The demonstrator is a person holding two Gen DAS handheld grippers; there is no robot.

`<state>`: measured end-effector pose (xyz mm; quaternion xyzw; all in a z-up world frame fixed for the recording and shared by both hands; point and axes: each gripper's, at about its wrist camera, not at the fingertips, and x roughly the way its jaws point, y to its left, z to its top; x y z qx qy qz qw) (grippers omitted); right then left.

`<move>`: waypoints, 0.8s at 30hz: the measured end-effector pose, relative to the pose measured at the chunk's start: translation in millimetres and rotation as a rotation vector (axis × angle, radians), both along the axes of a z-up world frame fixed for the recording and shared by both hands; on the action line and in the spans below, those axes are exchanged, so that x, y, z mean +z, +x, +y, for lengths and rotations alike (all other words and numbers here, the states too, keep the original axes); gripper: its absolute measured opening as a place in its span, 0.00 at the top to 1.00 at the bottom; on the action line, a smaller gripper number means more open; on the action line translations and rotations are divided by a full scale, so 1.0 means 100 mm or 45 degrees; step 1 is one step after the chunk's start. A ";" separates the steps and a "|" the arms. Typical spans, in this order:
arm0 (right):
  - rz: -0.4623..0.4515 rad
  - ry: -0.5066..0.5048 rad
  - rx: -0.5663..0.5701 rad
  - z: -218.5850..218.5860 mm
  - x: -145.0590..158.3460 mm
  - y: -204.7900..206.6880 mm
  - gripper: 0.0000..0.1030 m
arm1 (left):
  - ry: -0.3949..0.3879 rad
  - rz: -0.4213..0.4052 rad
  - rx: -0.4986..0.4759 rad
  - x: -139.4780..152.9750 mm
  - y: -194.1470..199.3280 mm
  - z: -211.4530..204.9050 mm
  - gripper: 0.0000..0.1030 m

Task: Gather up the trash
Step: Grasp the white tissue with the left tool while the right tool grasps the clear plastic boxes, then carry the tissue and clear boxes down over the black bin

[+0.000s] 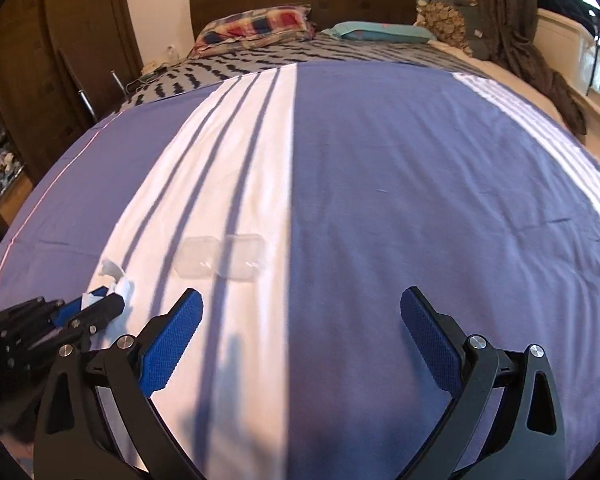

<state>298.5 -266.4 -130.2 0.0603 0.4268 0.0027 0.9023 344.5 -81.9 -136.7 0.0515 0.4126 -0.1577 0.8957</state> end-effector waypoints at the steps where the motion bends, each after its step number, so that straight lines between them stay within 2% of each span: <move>1: 0.009 0.008 0.009 0.08 -0.03 0.08 0.04 | 0.005 -0.005 0.014 0.01 0.01 0.05 0.89; 7: 0.067 0.009 0.045 0.39 -0.15 0.37 0.05 | 0.002 -0.014 0.063 0.04 0.02 0.31 0.89; 13: 0.105 -0.058 0.046 0.60 -0.25 0.50 0.15 | -0.004 -0.033 0.074 0.10 -0.05 0.47 0.89; 14: 0.107 -0.080 0.046 0.63 -0.26 0.51 0.20 | -0.006 -0.035 0.078 0.10 -0.06 0.48 0.89; 15: 0.105 -0.095 0.046 0.65 -0.26 0.51 0.25 | -0.009 -0.039 0.084 0.12 -0.08 0.50 0.89; 21: 0.088 -0.072 0.062 0.59 -0.21 0.38 0.26 | -0.007 -0.056 0.085 0.18 -0.32 0.53 0.89; 24: 0.066 -0.055 0.072 0.54 -0.11 0.16 0.26 | -0.005 -0.065 0.078 0.23 -0.48 0.52 0.89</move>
